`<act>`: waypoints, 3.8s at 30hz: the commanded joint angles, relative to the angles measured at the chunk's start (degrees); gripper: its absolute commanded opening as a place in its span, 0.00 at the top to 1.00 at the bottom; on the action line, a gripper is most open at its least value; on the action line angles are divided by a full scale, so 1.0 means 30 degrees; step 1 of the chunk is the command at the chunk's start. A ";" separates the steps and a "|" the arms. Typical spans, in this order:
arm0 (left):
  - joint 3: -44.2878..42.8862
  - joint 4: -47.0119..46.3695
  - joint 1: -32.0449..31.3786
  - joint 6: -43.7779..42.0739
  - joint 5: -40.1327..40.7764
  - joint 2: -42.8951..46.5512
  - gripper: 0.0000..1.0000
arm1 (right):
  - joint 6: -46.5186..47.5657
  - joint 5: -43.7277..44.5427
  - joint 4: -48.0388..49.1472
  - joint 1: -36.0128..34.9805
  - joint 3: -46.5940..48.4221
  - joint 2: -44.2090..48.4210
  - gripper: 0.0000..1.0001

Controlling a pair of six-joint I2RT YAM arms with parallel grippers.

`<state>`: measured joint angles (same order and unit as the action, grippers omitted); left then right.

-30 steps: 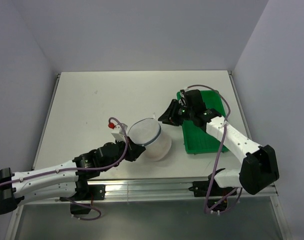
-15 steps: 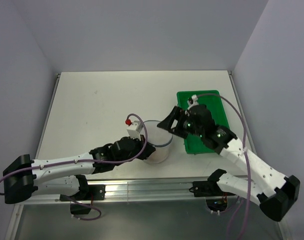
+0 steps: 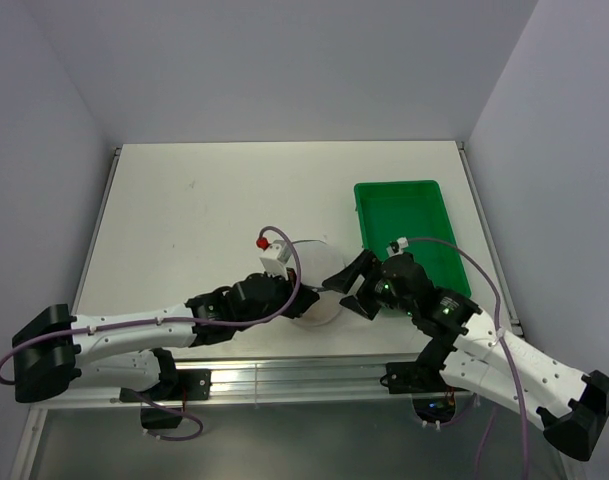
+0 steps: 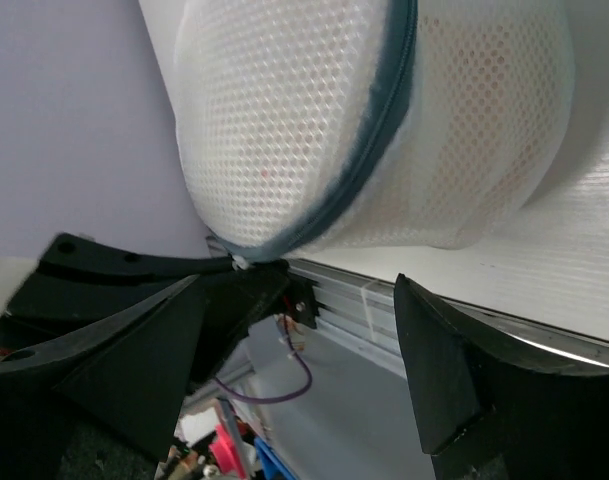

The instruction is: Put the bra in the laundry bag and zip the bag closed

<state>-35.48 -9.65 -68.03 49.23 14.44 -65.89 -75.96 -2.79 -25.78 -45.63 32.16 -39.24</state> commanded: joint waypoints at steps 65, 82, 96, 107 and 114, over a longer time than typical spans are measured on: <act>0.2630 -0.0884 0.4894 -0.0122 -0.4900 0.3332 1.00 | 0.5021 -0.4638 0.5339 0.2291 0.4955 -0.9916 0.30; 0.0959 -0.0418 0.4688 -0.0766 -0.5222 0.1718 1.00 | 0.2322 -0.3581 0.8506 0.0179 0.3808 -1.1583 0.86; 0.3713 0.2686 0.8814 -0.0560 -0.6218 0.6345 1.00 | 0.6128 -0.6274 0.6281 0.3077 0.5362 -1.1557 0.99; 0.3743 0.4738 1.0576 -0.1118 -0.6308 0.7372 1.00 | 0.7859 -0.7390 0.5283 0.5070 0.6476 -1.1908 0.90; 0.3976 0.6936 1.1719 -0.0006 -0.4929 0.8921 1.00 | 1.0316 -0.9239 0.4703 0.6827 0.8461 -1.4393 0.82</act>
<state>-24.27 5.85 -34.11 48.45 -4.05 -42.33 -50.85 -30.59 -10.92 -28.73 51.79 -79.61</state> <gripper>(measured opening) 0.021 0.173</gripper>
